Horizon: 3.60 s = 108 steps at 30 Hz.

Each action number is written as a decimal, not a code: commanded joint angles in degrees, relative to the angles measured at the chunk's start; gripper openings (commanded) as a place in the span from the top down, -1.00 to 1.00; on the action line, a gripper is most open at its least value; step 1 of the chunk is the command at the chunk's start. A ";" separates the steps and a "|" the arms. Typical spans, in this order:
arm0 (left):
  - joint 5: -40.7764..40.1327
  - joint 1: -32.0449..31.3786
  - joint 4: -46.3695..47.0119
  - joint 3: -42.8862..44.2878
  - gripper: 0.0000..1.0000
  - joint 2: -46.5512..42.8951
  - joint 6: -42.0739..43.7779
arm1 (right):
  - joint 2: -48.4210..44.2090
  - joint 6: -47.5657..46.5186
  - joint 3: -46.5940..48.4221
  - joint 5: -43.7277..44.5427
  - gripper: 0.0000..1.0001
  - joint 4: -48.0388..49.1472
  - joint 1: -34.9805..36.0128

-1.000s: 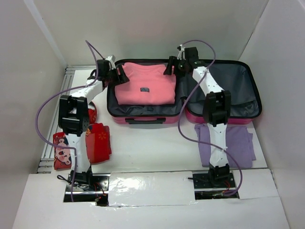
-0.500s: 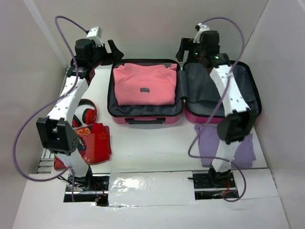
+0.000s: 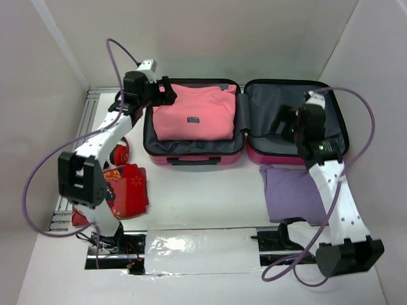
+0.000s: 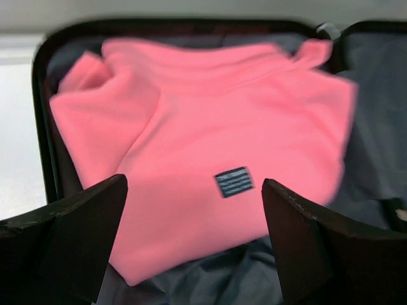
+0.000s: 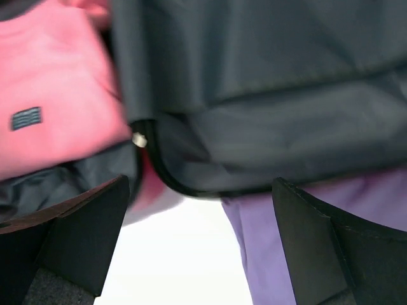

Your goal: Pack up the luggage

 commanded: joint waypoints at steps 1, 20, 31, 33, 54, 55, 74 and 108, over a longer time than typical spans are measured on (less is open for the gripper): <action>-4.16 0.21 4.11 1.27 -0.99 6.59 -2.02 | -6.28 7.45 -6.89 5.84 -0.99 -4.00 -1.23; 6.90 -0.93 -0.72 12.27 -0.99 10.31 -6.60 | -1.20 20.12 -28.88 -6.91 -0.74 5.12 -2.81; 6.73 -1.46 -2.99 0.60 -0.99 -11.57 -4.93 | -13.14 26.19 -36.63 2.58 -0.67 -0.31 -2.29; 3.84 -1.46 -3.62 -2.66 -0.99 -16.30 -5.62 | -13.15 29.15 -36.63 5.29 -0.71 -0.92 -2.29; -33.17 10.58 -52.47 -39.41 -0.94 -53.43 -60.72 | -11.93 15.47 -38.22 -12.00 -0.63 13.05 -1.76; -34.48 10.58 -53.88 -39.41 -0.94 -51.25 -63.96 | -10.53 14.94 -38.21 -12.01 -0.66 13.05 -1.76; -26.67 6.64 -41.94 -55.41 -0.87 -32.18 -68.83 | -0.76 12.13 -28.45 -12.53 -0.70 12.52 -1.76; -7.94 -48.56 -34.11 -21.33 -0.86 6.69 -96.14 | -4.10 9.14 -26.61 -17.98 -0.75 8.92 -1.76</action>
